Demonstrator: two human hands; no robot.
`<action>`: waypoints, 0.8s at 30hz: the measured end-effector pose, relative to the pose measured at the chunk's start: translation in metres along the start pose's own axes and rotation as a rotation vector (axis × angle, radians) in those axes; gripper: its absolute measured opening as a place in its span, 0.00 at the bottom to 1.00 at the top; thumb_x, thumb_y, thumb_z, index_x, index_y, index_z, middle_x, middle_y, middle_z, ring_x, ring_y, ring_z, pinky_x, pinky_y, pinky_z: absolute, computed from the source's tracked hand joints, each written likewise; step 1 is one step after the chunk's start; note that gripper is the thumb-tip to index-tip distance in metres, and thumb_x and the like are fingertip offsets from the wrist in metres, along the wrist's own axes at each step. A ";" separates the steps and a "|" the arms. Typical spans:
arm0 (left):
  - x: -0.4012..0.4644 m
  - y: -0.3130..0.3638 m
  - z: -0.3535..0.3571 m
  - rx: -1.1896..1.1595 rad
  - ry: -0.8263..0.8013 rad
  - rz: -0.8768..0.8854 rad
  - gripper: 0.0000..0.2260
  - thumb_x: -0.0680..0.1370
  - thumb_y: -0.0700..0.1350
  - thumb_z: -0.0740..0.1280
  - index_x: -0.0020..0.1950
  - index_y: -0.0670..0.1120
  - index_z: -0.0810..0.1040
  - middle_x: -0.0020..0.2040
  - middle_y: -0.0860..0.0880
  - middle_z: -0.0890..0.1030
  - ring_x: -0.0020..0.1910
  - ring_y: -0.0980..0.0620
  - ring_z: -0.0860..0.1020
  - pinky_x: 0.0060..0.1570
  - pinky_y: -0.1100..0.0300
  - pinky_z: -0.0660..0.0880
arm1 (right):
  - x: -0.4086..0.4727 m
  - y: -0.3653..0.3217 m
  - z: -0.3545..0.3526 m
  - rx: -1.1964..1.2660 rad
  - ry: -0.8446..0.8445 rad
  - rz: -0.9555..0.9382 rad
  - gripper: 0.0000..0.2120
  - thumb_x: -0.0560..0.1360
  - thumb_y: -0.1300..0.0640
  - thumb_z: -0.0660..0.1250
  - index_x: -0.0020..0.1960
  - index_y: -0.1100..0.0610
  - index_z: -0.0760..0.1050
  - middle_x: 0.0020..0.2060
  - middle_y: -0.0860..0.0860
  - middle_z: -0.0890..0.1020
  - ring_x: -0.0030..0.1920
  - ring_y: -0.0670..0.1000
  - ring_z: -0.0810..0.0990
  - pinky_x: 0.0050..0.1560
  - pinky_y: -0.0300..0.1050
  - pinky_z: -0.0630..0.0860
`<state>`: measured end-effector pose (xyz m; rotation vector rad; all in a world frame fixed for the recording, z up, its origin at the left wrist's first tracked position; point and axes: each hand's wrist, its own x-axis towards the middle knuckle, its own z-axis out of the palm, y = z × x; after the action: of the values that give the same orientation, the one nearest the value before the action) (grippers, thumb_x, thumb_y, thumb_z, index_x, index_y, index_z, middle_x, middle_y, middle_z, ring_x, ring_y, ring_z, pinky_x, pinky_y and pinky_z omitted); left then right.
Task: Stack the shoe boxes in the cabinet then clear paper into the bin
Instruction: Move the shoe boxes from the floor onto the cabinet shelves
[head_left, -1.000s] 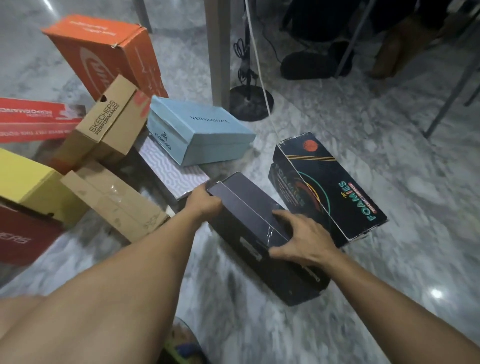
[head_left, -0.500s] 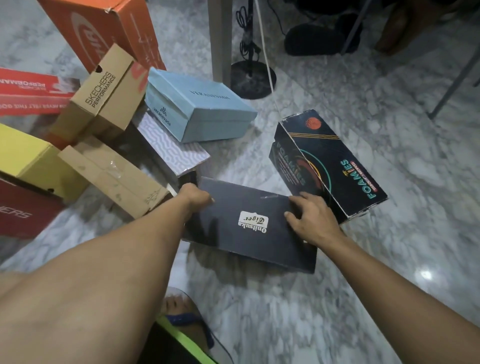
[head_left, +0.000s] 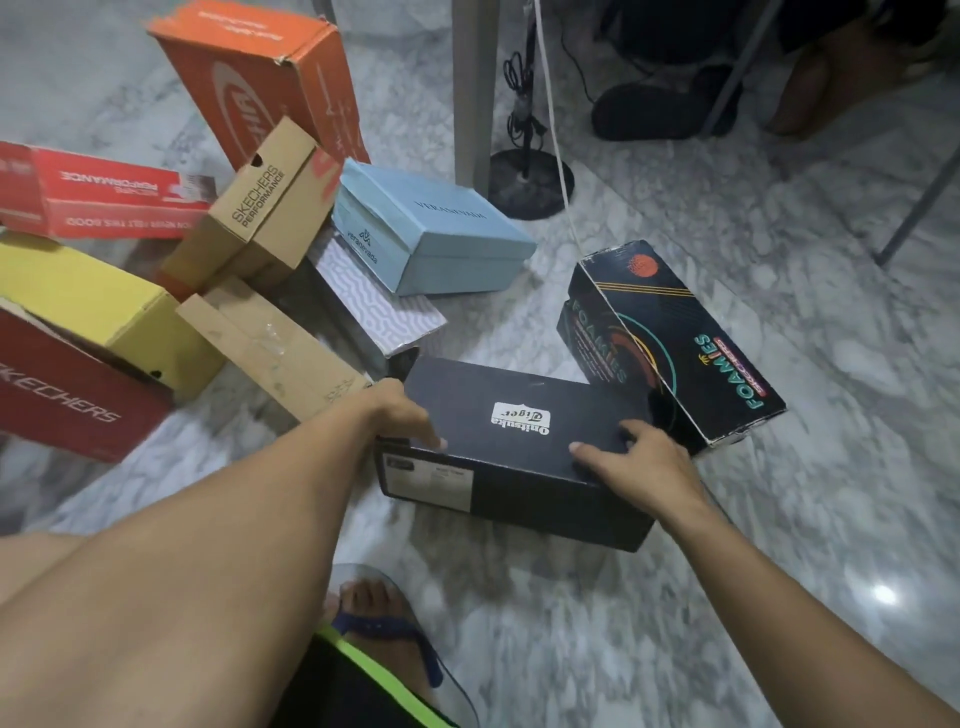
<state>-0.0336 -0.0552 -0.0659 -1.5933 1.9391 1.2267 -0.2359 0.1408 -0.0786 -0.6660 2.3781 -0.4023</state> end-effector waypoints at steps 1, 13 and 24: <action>-0.007 0.003 -0.005 0.013 -0.003 0.019 0.25 0.61 0.49 0.81 0.55 0.44 0.80 0.52 0.50 0.81 0.47 0.49 0.79 0.47 0.59 0.74 | -0.006 -0.006 -0.009 0.001 -0.007 -0.025 0.43 0.62 0.31 0.71 0.70 0.53 0.71 0.66 0.53 0.77 0.66 0.56 0.74 0.65 0.53 0.72; -0.114 0.012 -0.072 -0.121 0.267 0.195 0.23 0.65 0.47 0.80 0.55 0.42 0.78 0.40 0.51 0.77 0.34 0.56 0.73 0.21 0.66 0.66 | -0.068 -0.069 -0.094 0.063 0.190 -0.365 0.51 0.53 0.35 0.80 0.69 0.56 0.70 0.65 0.54 0.77 0.64 0.57 0.75 0.63 0.57 0.73; -0.223 -0.058 -0.151 -0.550 0.637 0.308 0.24 0.65 0.52 0.80 0.55 0.45 0.76 0.47 0.49 0.82 0.44 0.50 0.82 0.34 0.53 0.81 | -0.116 -0.191 -0.095 0.233 0.281 -0.658 0.48 0.51 0.25 0.70 0.62 0.53 0.75 0.57 0.50 0.81 0.57 0.55 0.79 0.57 0.55 0.78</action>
<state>0.1265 -0.0354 0.1577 -2.2321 2.4411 1.6232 -0.1496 0.0581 0.1334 -1.3468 2.2536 -1.0932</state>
